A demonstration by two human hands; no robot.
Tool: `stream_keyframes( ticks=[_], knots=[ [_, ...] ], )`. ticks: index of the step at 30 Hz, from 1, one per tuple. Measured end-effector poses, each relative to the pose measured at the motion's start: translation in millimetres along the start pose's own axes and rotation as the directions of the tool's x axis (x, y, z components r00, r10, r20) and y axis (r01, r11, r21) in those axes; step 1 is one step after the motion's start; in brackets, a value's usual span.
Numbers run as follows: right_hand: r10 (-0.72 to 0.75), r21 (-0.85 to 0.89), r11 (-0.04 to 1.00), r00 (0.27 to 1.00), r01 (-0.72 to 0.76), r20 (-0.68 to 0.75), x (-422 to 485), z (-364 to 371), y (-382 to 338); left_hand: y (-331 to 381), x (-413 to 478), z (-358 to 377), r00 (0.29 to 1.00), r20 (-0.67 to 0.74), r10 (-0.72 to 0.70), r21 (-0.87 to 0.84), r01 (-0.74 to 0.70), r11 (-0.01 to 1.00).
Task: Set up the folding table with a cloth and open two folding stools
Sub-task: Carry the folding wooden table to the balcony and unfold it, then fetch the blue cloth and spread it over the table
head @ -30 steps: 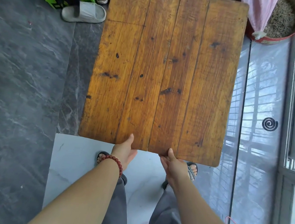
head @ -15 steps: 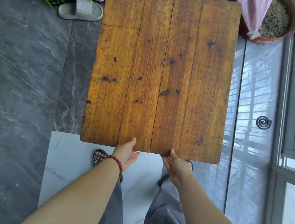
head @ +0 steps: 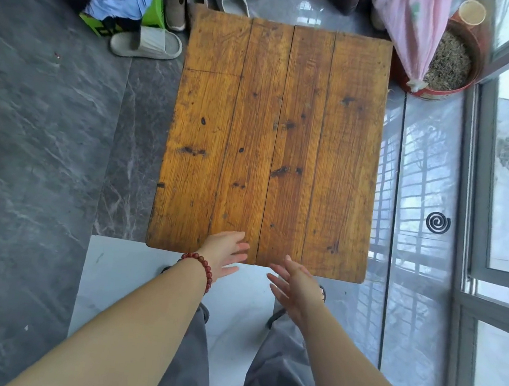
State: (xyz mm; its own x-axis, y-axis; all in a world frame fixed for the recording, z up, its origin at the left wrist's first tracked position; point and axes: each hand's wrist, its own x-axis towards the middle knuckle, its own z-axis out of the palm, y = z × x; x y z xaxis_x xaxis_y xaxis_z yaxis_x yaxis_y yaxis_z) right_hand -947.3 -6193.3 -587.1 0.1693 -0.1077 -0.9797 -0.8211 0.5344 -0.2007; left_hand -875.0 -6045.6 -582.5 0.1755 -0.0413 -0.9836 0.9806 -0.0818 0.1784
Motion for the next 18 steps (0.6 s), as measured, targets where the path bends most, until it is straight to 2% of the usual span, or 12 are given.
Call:
stream_keyframes(
  ticks=[6,10,18],
  knots=[
    [-0.145,0.040,0.989,0.987,0.142,0.070,-35,26,-22,20,-38,-5,0.977,0.103,0.189,0.100,-0.199,0.975],
    [-0.229,0.084,0.972,0.963,0.218,0.145,-53,45,-34,34,-60,-6,0.953,0.155,0.262,0.080,-0.276,0.958],
    [-0.381,0.104,0.924,0.904,0.368,0.192,-122,72,-62,63,-136,-23,0.880,0.144,0.453,0.043,-0.463,0.885]
  ],
)
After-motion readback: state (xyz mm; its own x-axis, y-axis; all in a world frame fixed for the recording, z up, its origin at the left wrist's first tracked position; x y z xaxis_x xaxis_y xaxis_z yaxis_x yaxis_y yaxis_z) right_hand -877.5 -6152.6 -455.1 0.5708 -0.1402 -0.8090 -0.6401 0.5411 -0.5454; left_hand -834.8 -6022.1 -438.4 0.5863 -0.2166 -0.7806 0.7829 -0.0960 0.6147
